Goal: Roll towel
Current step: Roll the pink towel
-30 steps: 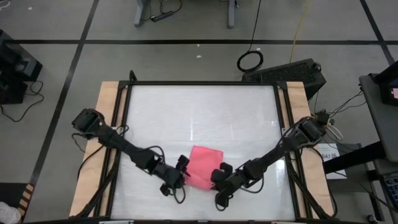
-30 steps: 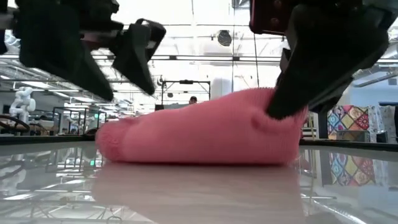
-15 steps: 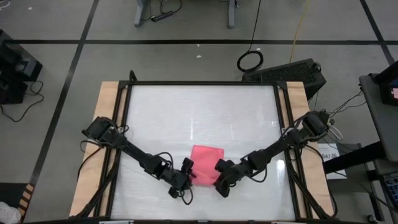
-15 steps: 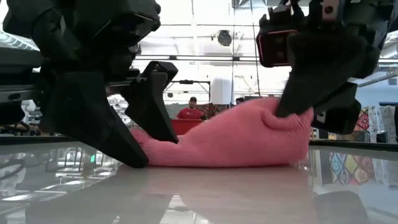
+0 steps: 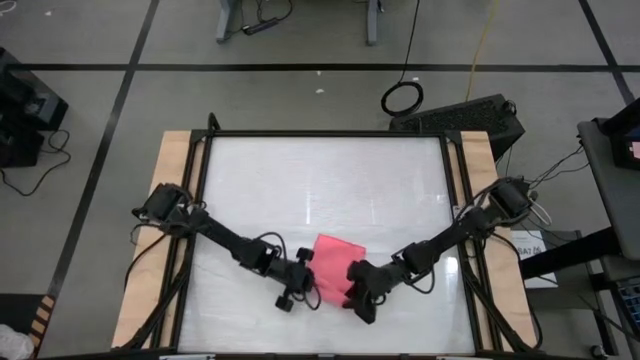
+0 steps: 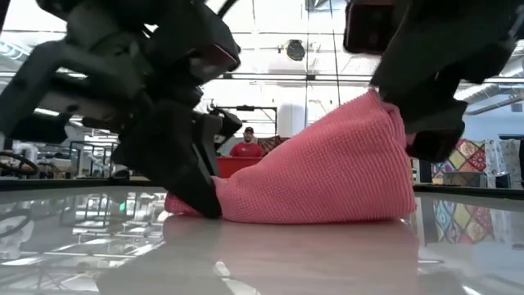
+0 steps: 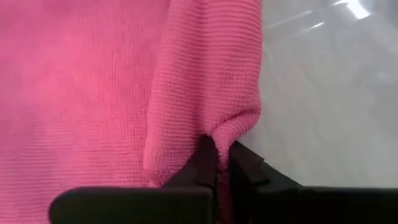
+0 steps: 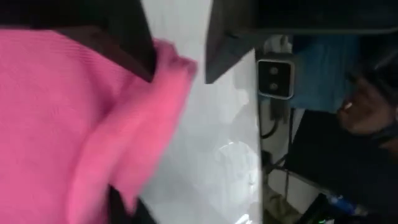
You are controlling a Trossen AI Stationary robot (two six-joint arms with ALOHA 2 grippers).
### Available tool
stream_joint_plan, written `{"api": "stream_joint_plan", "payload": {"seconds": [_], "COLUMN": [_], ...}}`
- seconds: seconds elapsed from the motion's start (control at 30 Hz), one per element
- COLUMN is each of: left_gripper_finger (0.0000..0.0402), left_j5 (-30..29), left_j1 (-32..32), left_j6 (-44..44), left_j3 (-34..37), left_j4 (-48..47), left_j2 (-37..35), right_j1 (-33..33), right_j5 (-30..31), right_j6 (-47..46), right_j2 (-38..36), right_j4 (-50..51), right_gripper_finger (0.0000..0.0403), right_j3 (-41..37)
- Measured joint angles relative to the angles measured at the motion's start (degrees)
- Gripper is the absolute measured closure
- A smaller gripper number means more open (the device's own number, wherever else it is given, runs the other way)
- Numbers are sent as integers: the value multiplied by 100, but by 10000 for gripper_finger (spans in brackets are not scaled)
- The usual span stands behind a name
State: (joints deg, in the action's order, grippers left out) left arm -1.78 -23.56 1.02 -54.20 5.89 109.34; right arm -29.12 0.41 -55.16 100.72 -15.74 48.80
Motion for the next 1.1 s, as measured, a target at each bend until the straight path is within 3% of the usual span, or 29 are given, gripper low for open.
{"api": "stream_joint_plan", "payload": {"seconds": [0.1,0.2,0.33,0.43,0.53,0.7,1.1], "left_gripper_finger": [385,389,391,392,393,394,391], "left_j5": [571,1592,3040,3693,4113,4577,5785], "left_j1": [206,498,919,1257,1538,1918,2107], "left_j6": [-210,-451,-1013,-1322,-1603,-2021,-2708], "left_j3": [1,7,20,20,20,14,-229], "left_j4": [-14,58,220,247,266,303,358], "left_j2": [-28,-31,-17,-17,-19,12,517], "right_j1": [-177,-440,-834,-1062,-1125,-1066,-992], "right_j5": [339,982,1868,2419,2800,2840,3723], "right_j6": [555,1358,2669,3444,3947,4422,3647], "right_j2": [-138,-313,-409,-388,-287,96,814], "right_j4": [58,64,309,949,1474,1538,1678], "right_gripper_finger": [220,178,163,164,168,169,170], "right_j3": [2,2,145,417,661,850,870]}}
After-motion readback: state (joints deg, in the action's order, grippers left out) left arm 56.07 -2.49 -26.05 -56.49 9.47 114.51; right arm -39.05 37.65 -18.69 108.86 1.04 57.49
